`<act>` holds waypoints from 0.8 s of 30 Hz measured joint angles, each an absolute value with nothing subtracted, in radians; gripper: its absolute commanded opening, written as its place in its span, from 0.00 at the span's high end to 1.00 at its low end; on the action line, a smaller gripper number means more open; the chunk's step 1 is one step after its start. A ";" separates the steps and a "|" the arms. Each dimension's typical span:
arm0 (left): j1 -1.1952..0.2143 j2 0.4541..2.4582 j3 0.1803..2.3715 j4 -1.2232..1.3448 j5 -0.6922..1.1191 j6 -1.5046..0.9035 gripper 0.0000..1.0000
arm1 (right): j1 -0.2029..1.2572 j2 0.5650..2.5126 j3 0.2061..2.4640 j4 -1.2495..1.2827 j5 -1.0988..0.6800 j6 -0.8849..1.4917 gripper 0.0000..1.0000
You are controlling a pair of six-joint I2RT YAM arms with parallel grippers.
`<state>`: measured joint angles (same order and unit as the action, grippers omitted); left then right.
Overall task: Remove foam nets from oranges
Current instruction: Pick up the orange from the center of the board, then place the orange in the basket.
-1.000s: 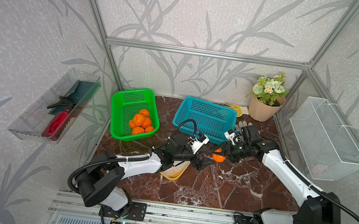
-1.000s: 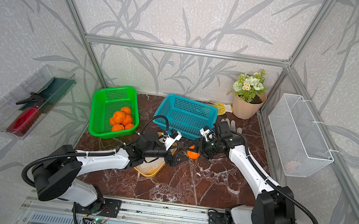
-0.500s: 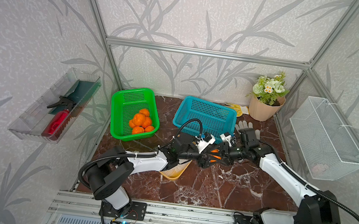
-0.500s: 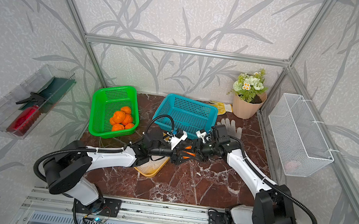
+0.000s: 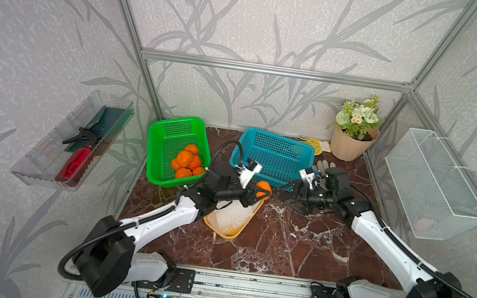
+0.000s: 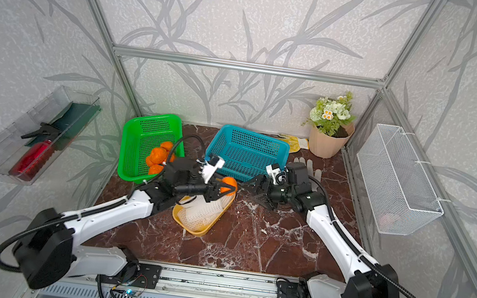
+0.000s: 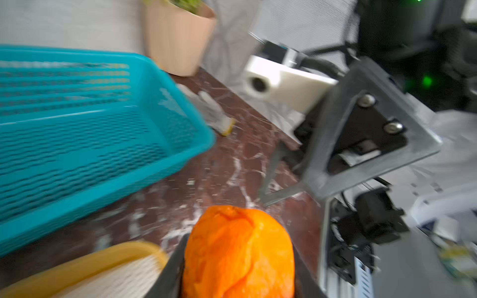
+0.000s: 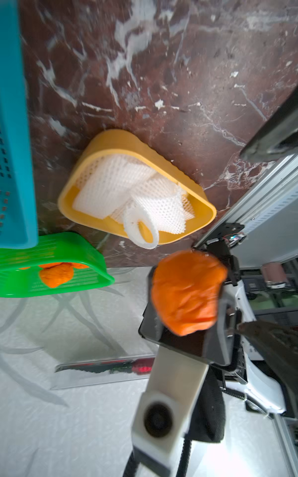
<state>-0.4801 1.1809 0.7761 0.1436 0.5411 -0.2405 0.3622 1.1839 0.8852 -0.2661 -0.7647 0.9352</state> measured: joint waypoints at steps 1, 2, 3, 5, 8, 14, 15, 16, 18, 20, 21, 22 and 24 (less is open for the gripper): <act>-0.419 1.147 0.789 0.082 0.508 -0.235 0.74 | 0.355 1.172 0.880 -0.259 -0.739 0.953 0.03; -0.346 1.118 0.819 0.001 0.467 -0.226 0.74 | 0.352 1.169 0.879 -0.257 -0.720 0.967 0.03; -0.282 1.108 0.859 -0.081 0.429 -0.214 0.75 | 0.352 1.174 0.879 -0.256 -0.708 0.976 0.03; -0.187 1.128 0.954 -0.218 0.364 -0.185 0.75 | 0.352 1.197 0.879 -0.262 -0.698 0.980 0.03; -0.067 1.225 1.119 -0.406 0.224 -0.149 0.77 | 0.352 1.222 0.864 -0.270 -0.687 0.984 0.02; 0.112 1.490 1.290 -0.615 0.013 -0.131 0.76 | 0.353 1.222 0.854 -0.309 -0.681 0.976 0.02; 0.136 1.530 1.296 -0.629 -0.007 -0.129 0.76 | 0.353 1.222 0.854 -0.316 -0.681 0.974 0.02; 0.158 1.570 1.308 -0.649 -0.026 -0.126 0.77 | 0.353 1.220 0.852 -0.321 -0.681 0.973 0.02; 0.186 1.646 1.343 -0.687 -0.054 -0.123 0.76 | 0.353 1.210 0.841 -0.323 -0.680 0.972 0.02; 0.200 1.724 1.401 -0.730 -0.079 -0.121 0.77 | 0.353 1.195 0.826 -0.327 -0.681 0.972 0.02; 0.205 1.761 1.433 -0.749 -0.091 -0.119 0.77 | 0.353 1.187 0.818 -0.330 -0.681 0.972 0.02; 0.208 1.788 1.454 -0.758 -0.102 -0.117 0.75 | 0.353 1.180 0.812 -0.332 -0.681 0.972 0.02; 0.213 1.827 1.471 -0.768 -0.117 -0.114 0.68 | 0.353 1.167 0.800 -0.340 -0.681 0.972 0.02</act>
<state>0.2127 1.8275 1.4708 -0.7677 -0.1165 -0.1143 0.3527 1.1671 0.8001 -0.3405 -0.6811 0.9718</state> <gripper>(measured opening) 0.441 0.981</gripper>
